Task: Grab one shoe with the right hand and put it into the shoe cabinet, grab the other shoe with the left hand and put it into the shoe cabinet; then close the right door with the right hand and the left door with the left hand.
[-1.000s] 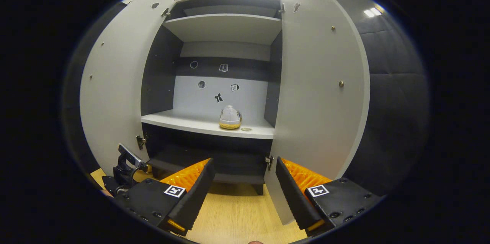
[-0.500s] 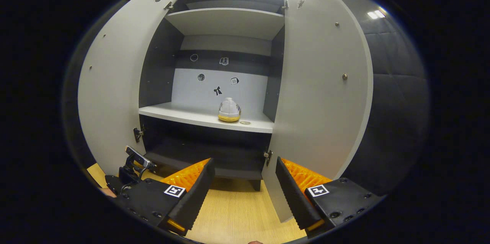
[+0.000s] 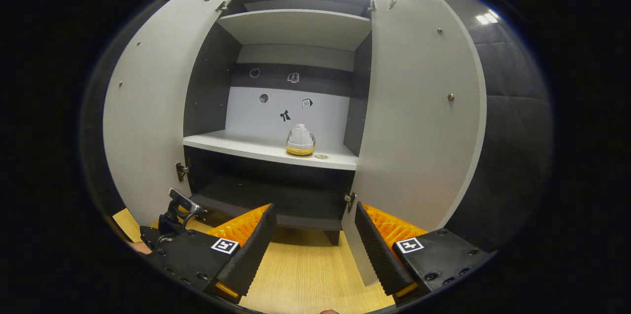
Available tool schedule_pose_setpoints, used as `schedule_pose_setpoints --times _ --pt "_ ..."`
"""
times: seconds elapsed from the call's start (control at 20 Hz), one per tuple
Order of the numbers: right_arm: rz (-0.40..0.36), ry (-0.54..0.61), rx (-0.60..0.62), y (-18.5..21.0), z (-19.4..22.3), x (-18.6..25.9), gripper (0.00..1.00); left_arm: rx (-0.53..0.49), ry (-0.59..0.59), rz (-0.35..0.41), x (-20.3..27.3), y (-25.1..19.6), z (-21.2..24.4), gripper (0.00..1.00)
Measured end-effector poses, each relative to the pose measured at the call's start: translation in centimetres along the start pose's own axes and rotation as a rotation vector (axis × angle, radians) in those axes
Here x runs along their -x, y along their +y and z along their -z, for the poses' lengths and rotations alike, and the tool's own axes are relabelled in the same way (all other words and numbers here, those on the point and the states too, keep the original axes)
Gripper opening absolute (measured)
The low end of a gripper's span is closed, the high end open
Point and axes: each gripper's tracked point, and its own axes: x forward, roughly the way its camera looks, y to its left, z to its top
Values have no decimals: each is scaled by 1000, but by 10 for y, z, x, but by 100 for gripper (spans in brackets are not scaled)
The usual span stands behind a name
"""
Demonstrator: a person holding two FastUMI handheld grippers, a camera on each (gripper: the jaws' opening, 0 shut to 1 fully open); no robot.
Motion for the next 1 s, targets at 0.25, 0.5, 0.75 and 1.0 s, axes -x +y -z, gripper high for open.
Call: schedule_pose_setpoints --times 0.25,0.5,0.75,1.0 --pt "-16 -10 -4 1 -3 2 98 15 -12 -8 0 7 -3 27" --pt "-43 -42 13 5 -13 6 97 -13 -43 -12 4 5 -13 0" --pt "-69 -46 13 4 -15 12 98 15 -52 -9 7 4 -20 0" --pt "-98 -53 13 3 -17 19 98 9 -109 -9 24 2 -46 0"
